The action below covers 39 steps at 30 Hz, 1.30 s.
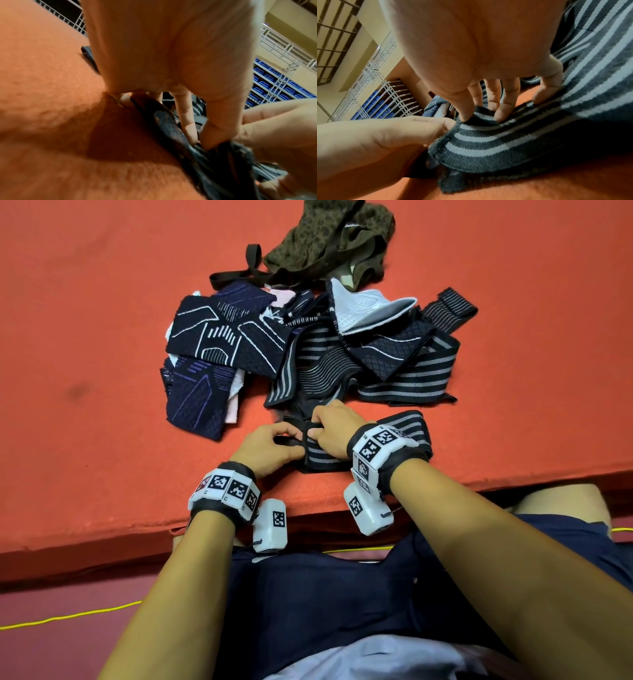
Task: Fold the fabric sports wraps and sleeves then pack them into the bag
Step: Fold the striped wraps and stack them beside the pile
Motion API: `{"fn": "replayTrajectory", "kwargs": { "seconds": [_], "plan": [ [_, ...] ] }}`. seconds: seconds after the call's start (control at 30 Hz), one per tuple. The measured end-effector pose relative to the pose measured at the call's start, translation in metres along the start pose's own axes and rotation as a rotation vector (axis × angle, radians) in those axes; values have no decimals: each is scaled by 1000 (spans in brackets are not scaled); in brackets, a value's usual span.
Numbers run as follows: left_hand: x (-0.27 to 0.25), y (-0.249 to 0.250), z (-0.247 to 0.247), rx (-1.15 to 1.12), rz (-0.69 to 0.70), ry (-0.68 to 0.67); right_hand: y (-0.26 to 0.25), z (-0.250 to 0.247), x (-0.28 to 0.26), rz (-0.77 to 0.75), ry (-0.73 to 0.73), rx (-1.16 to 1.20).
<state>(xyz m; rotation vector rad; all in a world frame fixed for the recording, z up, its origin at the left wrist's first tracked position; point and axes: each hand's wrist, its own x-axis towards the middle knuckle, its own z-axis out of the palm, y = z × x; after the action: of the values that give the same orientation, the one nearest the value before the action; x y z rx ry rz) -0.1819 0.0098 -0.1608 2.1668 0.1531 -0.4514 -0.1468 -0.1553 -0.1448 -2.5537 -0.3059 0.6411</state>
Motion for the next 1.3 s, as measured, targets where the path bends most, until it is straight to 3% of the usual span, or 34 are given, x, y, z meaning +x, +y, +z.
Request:
{"fn": "replayTrajectory", "kwargs": {
  "seconds": [0.63, 0.77, 1.03, 1.3],
  "plan": [
    [7, -8, 3, -88, 4, 69, 2, 2, 3, -110, 8, -184],
    [7, -10, 1, -69, -47, 94, 1, 6, 1, -144, 44, -190],
    [4, -4, 3, 50, -90, 125, -5, 13, -4, -36, 160, -138],
    [-1, 2, 3, 126, -39, 165, 1, 8, -12, -53, 111, -100]
  ]
}}
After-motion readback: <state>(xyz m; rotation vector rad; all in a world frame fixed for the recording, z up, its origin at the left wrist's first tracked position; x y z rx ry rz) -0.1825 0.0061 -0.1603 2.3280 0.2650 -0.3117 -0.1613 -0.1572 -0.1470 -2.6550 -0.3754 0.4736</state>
